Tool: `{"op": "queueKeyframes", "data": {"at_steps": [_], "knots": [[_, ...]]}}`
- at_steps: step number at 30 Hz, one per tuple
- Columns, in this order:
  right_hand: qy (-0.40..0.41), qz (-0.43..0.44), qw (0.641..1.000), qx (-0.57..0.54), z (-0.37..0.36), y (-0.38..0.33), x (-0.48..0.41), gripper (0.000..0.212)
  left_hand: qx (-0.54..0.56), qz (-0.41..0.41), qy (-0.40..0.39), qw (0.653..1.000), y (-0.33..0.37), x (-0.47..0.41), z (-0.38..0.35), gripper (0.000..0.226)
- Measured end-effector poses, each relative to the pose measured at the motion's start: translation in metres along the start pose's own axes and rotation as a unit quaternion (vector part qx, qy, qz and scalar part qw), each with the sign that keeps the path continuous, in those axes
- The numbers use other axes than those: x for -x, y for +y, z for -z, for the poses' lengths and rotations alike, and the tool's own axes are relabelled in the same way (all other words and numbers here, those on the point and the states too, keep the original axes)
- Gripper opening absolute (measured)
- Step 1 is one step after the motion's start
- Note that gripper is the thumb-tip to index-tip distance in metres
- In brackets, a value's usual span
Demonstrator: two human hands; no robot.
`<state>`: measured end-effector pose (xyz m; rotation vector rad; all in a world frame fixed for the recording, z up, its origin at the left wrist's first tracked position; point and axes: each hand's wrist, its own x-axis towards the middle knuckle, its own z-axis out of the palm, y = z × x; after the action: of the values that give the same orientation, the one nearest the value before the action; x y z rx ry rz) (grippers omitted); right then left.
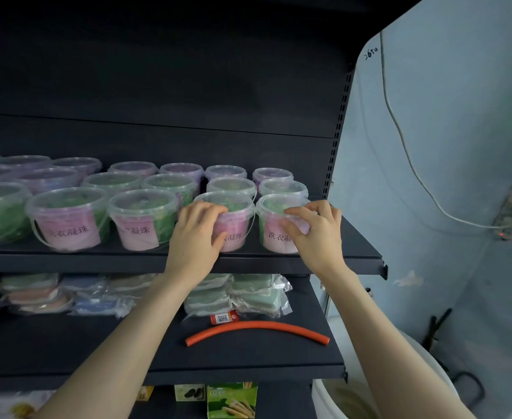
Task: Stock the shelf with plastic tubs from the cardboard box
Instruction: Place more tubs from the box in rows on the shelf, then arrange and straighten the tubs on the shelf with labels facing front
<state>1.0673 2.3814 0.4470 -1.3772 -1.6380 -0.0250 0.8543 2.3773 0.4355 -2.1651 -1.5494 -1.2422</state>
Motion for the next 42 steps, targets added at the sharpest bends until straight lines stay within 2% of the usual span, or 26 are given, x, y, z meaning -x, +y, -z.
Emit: {"op": "queueKeyframes", "data": {"at_steps": [4, 8, 11, 15, 19, 24, 28, 33, 36, 42], "knots": [[-0.019, -0.008, 0.999, 0.039, 0.003, -0.007, 0.001, 0.030, -0.011, -0.003, -0.026, 1.000, 0.004, 0.001, 0.003, 0.046], [-0.048, 0.008, 0.996, 0.069, 0.009, -0.020, 0.002, 0.036, 0.029, 0.011, -0.074, 0.997, 0.005, -0.005, 0.025, 0.045], [-0.055, 0.038, 0.997, 0.039, 0.013, -0.046, 0.001, 0.031, 0.046, 0.009, -0.059, 0.997, 0.008, -0.005, 0.054, 0.039], [-0.063, 0.069, 0.996, 0.011, 0.021, -0.093, 0.012, 0.021, 0.062, 0.003, -0.033, 0.998, 0.005, 0.011, 0.104, 0.020], [-0.063, 0.096, 0.993, 0.025, 0.016, -0.147, 0.040, 0.021, 0.054, -0.006, 0.000, 0.999, -0.015, 0.048, 0.157, 0.014], [-0.074, 0.102, 0.992, 0.006, -0.024, -0.217, 0.110, 0.021, 0.056, 0.019, 0.018, 0.998, -0.080, 0.125, 0.224, 0.005], [-0.098, 0.080, 0.992, -0.019, -0.078, -0.276, 0.187, 0.020, 0.044, 0.055, -0.024, 0.997, -0.151, 0.200, 0.281, 0.004], [-0.183, 0.046, 0.982, -0.027, -0.150, -0.350, 0.270, 0.022, 0.027, 0.088, -0.065, 0.994, -0.236, 0.273, 0.343, 0.004], [-0.185, 0.050, 0.981, -0.030, -0.179, -0.388, 0.281, 0.021, 0.040, 0.102, -0.075, 0.991, -0.277, 0.283, 0.371, 0.005], [-0.159, 0.084, 0.983, -0.032, -0.239, -0.449, 0.233, 0.017, 0.071, 0.098, -0.016, 0.992, -0.350, 0.240, 0.392, 0.008]]}}
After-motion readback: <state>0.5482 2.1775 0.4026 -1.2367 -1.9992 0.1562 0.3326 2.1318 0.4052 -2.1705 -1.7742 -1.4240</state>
